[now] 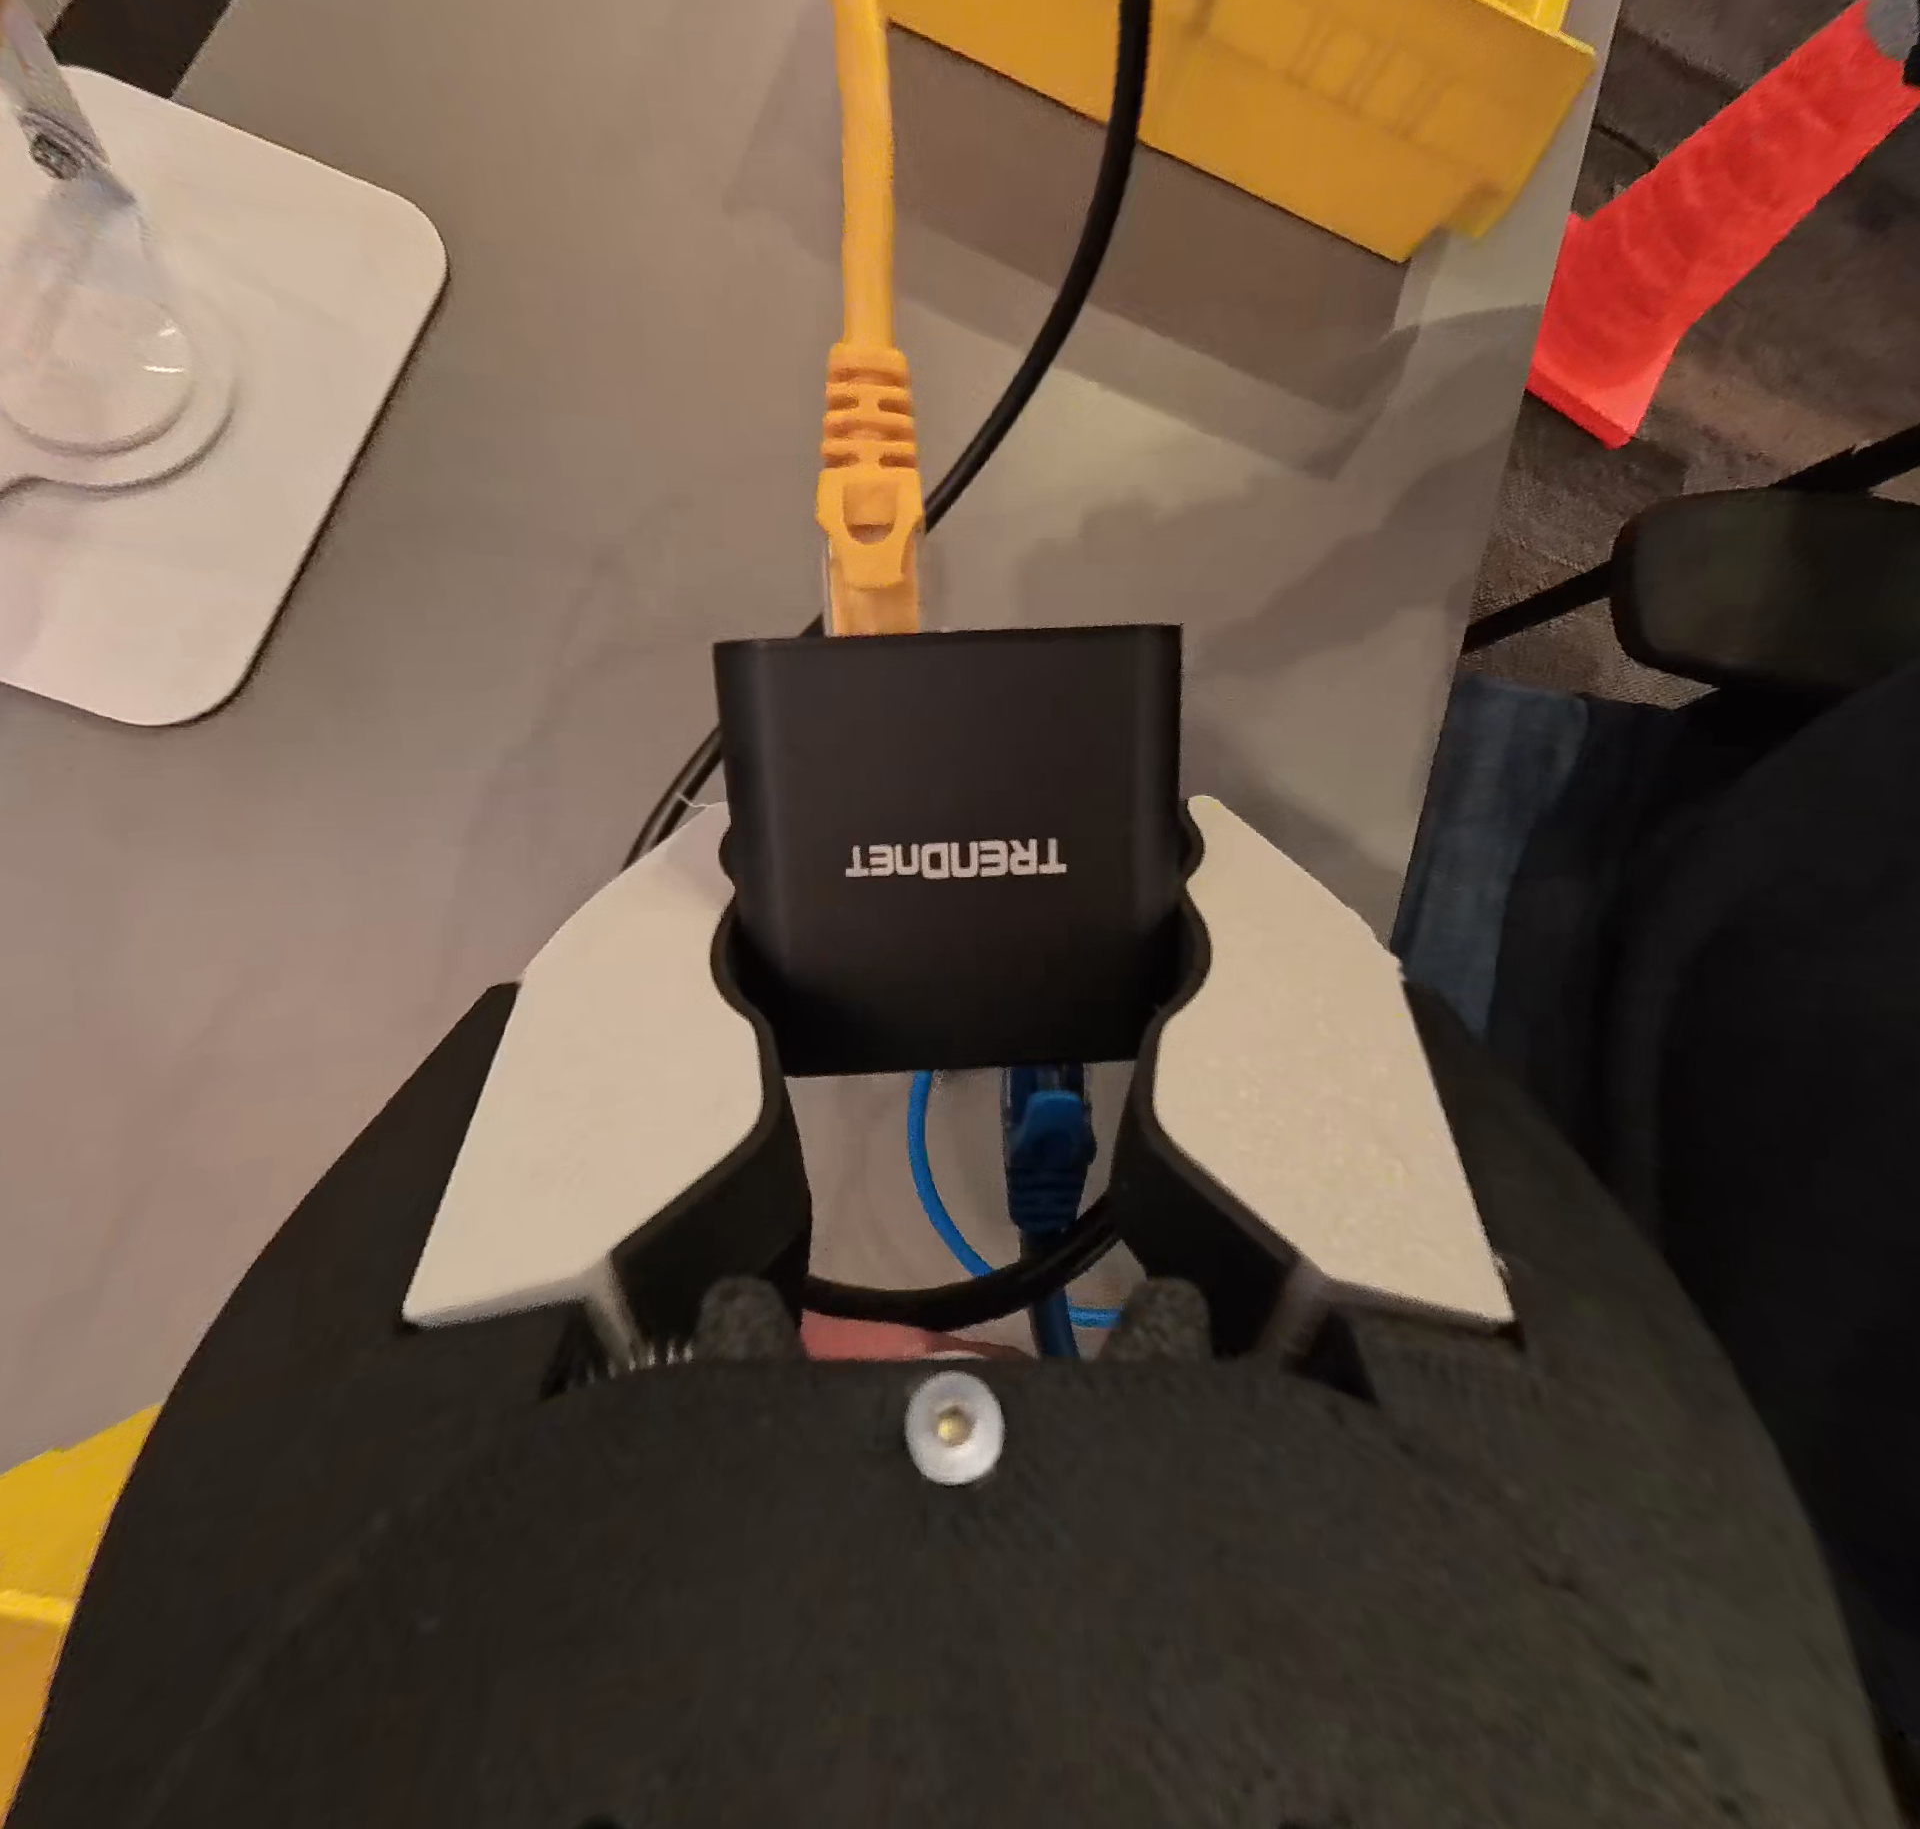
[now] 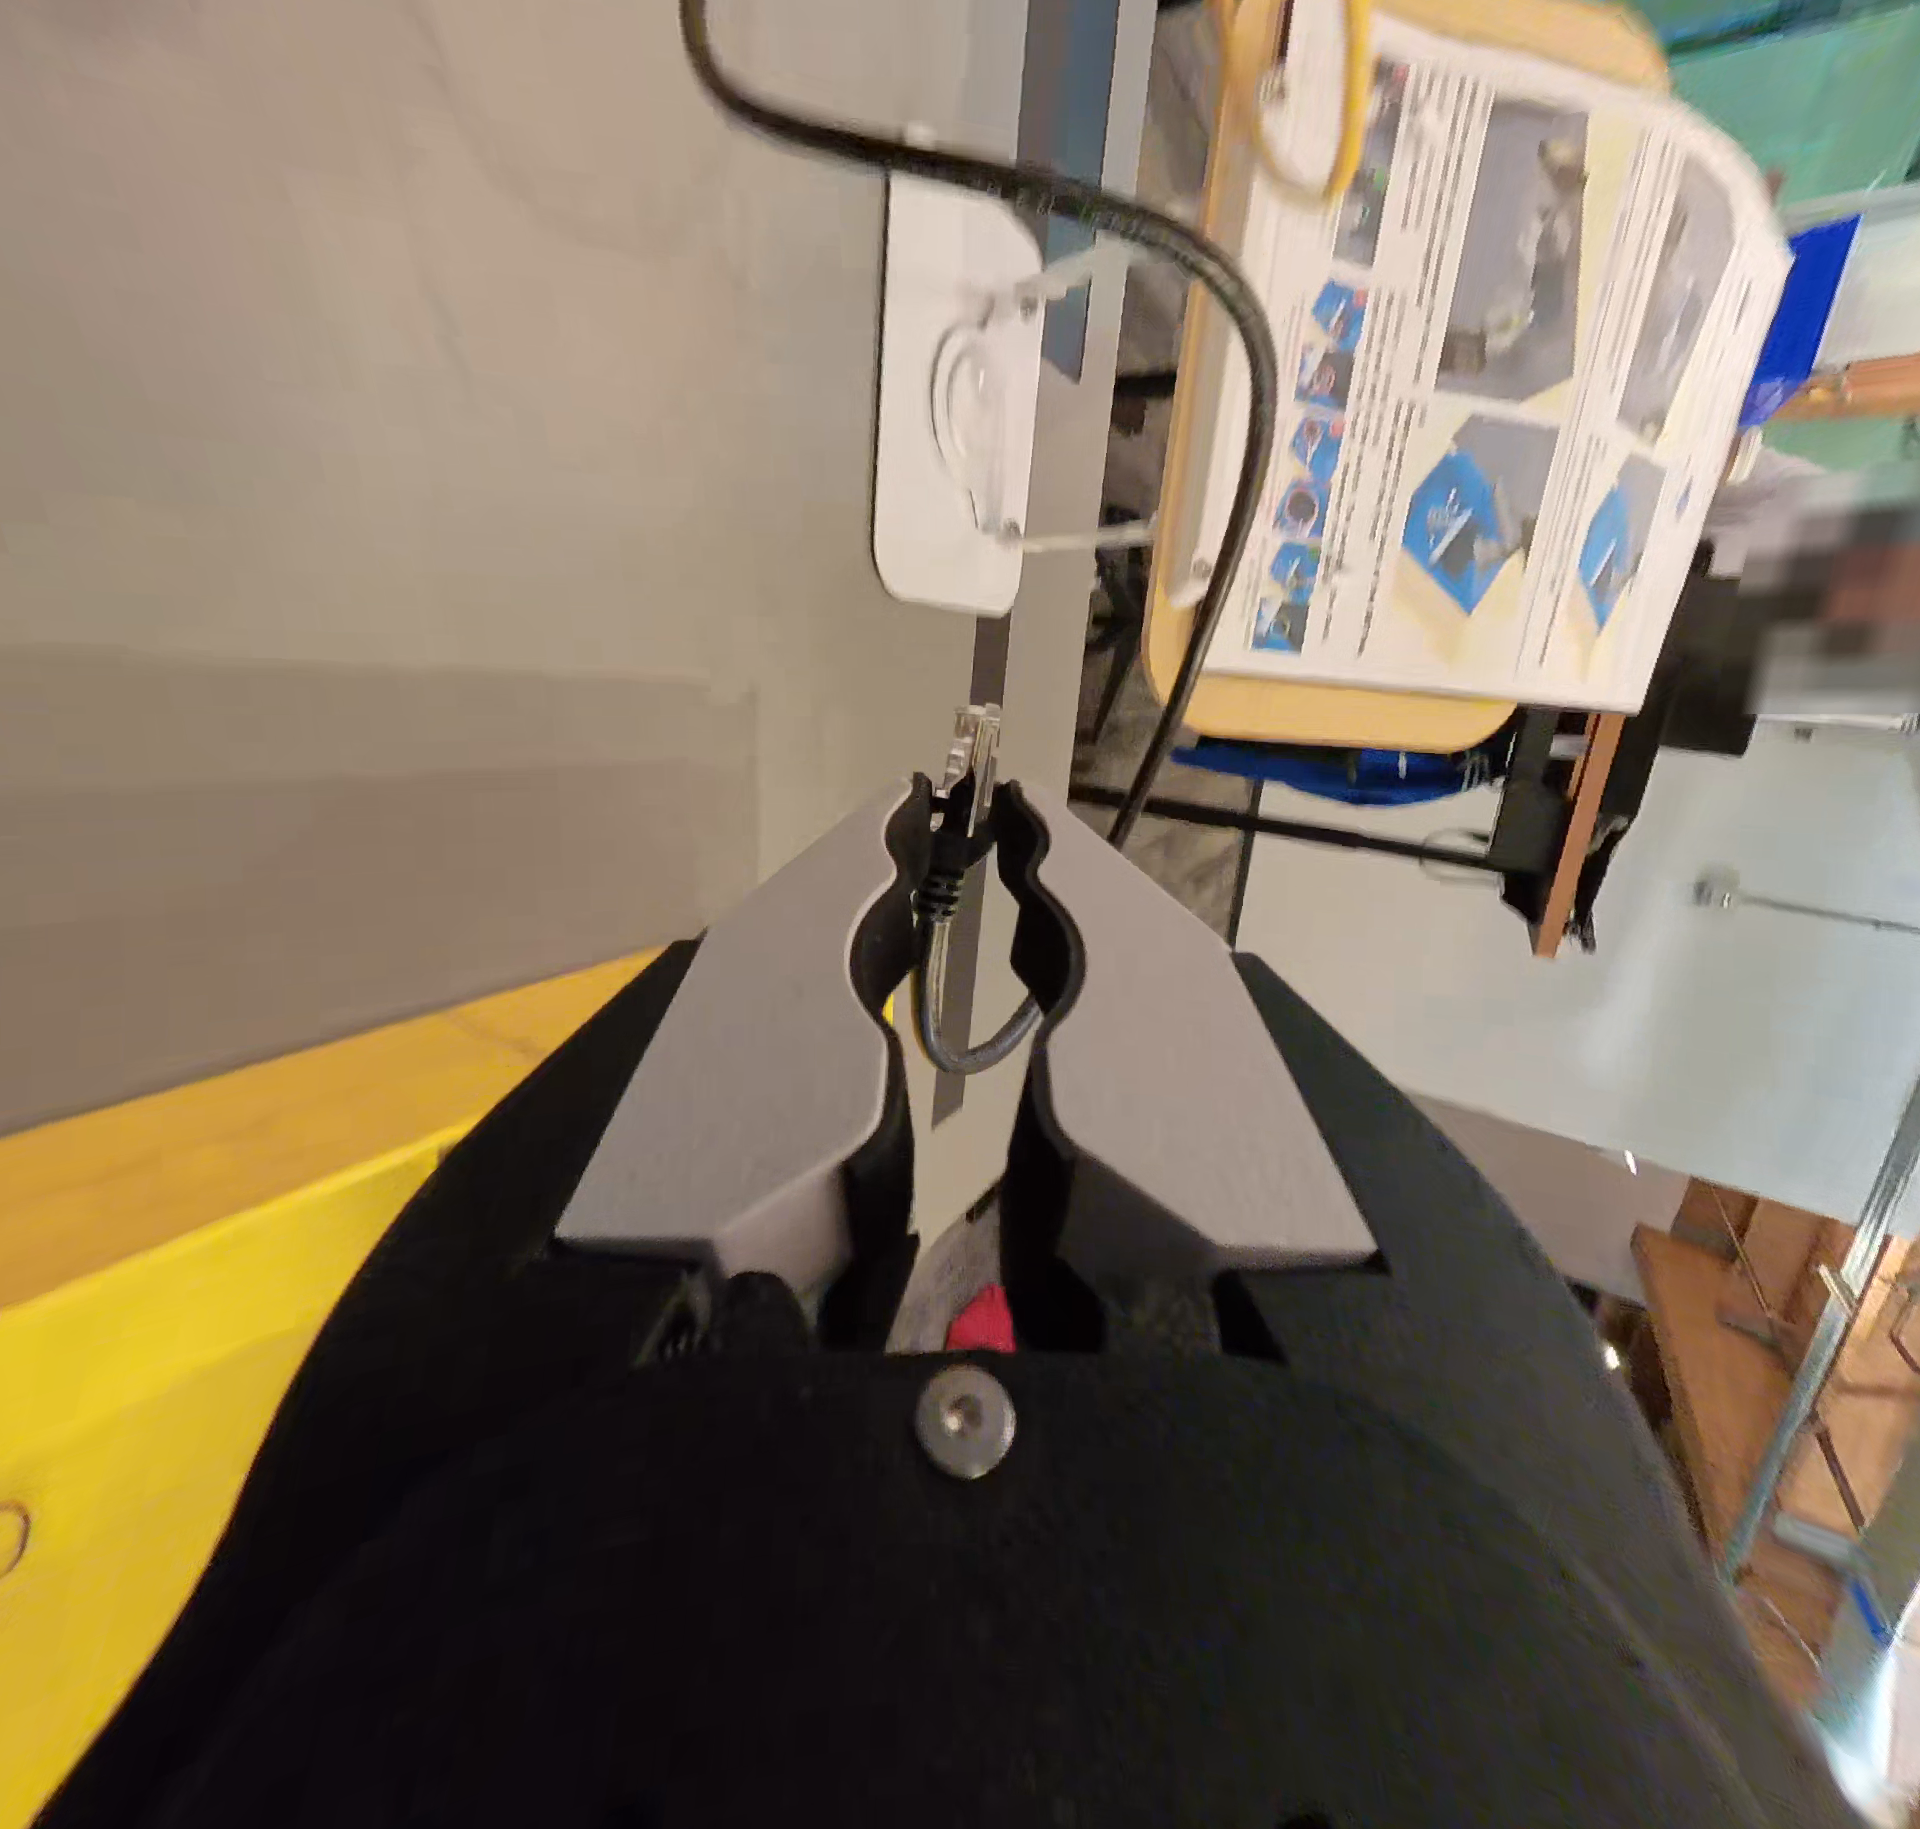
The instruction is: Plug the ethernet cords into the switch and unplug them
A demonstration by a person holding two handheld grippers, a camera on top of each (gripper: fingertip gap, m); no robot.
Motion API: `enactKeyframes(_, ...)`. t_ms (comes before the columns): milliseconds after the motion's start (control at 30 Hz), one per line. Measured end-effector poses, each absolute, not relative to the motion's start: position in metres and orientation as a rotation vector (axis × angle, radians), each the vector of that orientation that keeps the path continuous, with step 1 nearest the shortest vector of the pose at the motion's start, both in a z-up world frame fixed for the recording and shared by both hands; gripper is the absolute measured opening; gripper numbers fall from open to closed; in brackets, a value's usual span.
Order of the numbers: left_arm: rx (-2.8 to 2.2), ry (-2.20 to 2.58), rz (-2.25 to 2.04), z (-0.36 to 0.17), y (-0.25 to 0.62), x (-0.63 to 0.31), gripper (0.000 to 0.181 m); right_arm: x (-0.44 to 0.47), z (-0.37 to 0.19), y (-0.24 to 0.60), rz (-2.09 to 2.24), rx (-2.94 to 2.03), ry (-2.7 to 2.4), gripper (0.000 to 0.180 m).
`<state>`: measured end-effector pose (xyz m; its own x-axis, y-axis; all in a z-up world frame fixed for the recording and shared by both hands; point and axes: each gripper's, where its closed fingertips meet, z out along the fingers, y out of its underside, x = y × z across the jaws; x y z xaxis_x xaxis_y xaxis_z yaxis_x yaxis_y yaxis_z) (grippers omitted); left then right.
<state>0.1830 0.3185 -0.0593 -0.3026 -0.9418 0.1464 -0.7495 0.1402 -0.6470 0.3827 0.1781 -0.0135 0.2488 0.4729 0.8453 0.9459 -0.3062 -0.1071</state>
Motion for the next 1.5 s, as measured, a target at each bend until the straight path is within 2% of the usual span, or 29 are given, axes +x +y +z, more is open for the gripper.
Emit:
enactKeyframes(167,-1.552,2.098,-1.008,-0.046,0.309,0.185,0.073,0.415,-0.032,0.183,-1.047,-2.004,-1.315,0.009)
enactKeyframes(400,-1.481,1.896,-1.239,-0.012,0.319,0.186,0.073,0.401,-0.034,0.195,-0.964,-1.991,-1.296,0.009)
enactKeyframes(600,-1.407,1.718,-1.364,0.034,0.329,0.200,0.074,0.329,-0.111,0.205,-0.871,-1.975,-1.679,0.009)
enactKeyframes(833,-1.331,1.577,-1.480,0.082,0.348,0.190,0.074,0.368,-0.161,0.213,-0.889,-2.190,-1.746,0.009)
enactKeyframes(967,-1.308,1.543,-1.411,0.084,0.357,0.186,0.074,0.390,-0.135,0.225,-0.911,-2.238,-1.599,0.009)
enactKeyframes(1067,-1.310,1.474,-1.396,0.091,0.371,0.173,0.074,0.446,-0.108,0.226,-1.004,-2.322,-1.391,0.009)
enactKeyframes(1200,-1.277,1.356,-1.434,0.106,0.392,0.153,0.074,0.518,-0.084,0.210,-1.122,-2.421,-1.219,0.009)
enactKeyframes(1500,-1.246,1.181,-1.449,0.121,0.428,0.118,0.072,0.606,-0.037,0.175,-1.246,-2.493,-0.930,0.009)
